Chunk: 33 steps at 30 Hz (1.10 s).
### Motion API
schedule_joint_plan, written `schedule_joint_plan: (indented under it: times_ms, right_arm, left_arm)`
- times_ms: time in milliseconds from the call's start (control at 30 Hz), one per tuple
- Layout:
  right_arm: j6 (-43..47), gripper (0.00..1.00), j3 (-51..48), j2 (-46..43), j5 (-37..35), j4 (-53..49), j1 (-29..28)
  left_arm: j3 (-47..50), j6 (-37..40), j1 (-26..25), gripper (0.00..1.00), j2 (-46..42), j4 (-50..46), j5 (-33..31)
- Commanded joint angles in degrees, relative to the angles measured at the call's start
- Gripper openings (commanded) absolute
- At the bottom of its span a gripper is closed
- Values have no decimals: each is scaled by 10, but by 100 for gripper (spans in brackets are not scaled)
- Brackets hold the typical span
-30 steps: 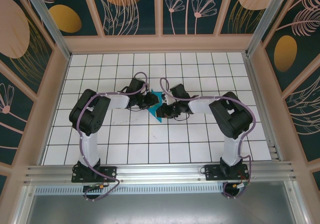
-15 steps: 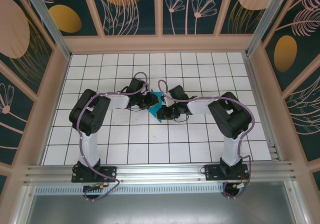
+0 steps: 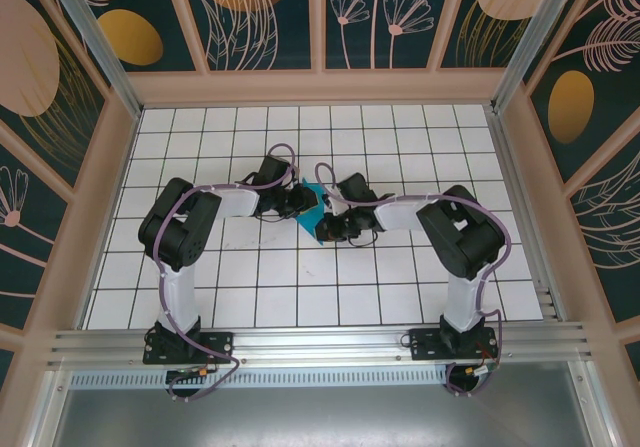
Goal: Fold a paper plane with a square sheet of paper (fold left side to right side)
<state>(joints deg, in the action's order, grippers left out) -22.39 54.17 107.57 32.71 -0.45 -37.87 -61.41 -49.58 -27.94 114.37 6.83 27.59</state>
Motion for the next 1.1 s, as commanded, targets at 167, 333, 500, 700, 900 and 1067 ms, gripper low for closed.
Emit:
schedule_joint_plan:
  times_ms: [167,333,500,700,900,1067]
  right_arm:
    - [7,12,-53,-29,8,-103,-19]
    - [13,12,-54,-46,4,-121,-18]
    - [9,12,-33,-101,17,-117,-3]
    - [-5,13,-1,-120,59,-76,10]
    - [-16,13,27,-72,22,-37,7]
    - [-7,12,51,-18,2,-34,0]
  left_arm:
    - [14,17,-3,26,37,-56,-64]
    - [14,17,-3,26,33,-56,-64]
    - [17,14,-2,26,29,-53,-63]
    - [19,12,-2,26,26,-49,-59]
    - [19,12,-3,26,26,-47,-57]
    - [17,12,-3,26,27,-48,-55]
